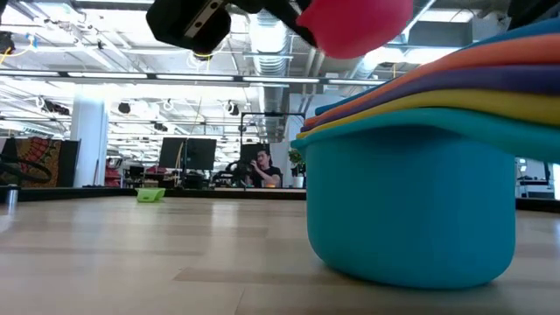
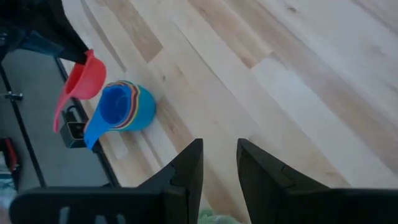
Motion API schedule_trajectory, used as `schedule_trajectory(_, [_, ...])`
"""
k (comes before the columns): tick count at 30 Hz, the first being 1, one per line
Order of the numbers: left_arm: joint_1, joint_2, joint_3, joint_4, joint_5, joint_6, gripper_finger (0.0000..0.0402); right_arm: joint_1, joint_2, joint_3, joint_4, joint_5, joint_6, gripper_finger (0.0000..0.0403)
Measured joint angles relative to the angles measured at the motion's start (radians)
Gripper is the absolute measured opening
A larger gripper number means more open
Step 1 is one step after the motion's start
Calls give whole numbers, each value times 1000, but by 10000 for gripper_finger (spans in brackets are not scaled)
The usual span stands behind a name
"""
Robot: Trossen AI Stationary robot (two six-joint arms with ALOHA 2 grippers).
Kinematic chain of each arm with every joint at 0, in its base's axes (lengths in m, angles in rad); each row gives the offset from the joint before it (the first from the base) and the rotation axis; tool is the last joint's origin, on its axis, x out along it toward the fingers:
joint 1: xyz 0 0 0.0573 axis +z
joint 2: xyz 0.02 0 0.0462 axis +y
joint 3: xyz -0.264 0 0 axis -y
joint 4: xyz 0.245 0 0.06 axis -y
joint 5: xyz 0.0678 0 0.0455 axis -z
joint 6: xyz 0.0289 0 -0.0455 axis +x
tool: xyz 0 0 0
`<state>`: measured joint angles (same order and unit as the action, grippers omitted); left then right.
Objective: Nest measuring cups in basket
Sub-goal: Stack the red measuring cup on top of the blue of measuring cup
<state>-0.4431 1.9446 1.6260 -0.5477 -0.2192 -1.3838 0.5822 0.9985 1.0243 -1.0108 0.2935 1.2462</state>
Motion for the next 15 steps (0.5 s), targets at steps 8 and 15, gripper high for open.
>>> schedule_trajectory(8, [-29,7,0,69,-84,34,2,55,42,0,34,27,51,121])
schedule_trajectory(15, [-46,21,1,111,-118,20,2,84,55,0,44,49,90,121])
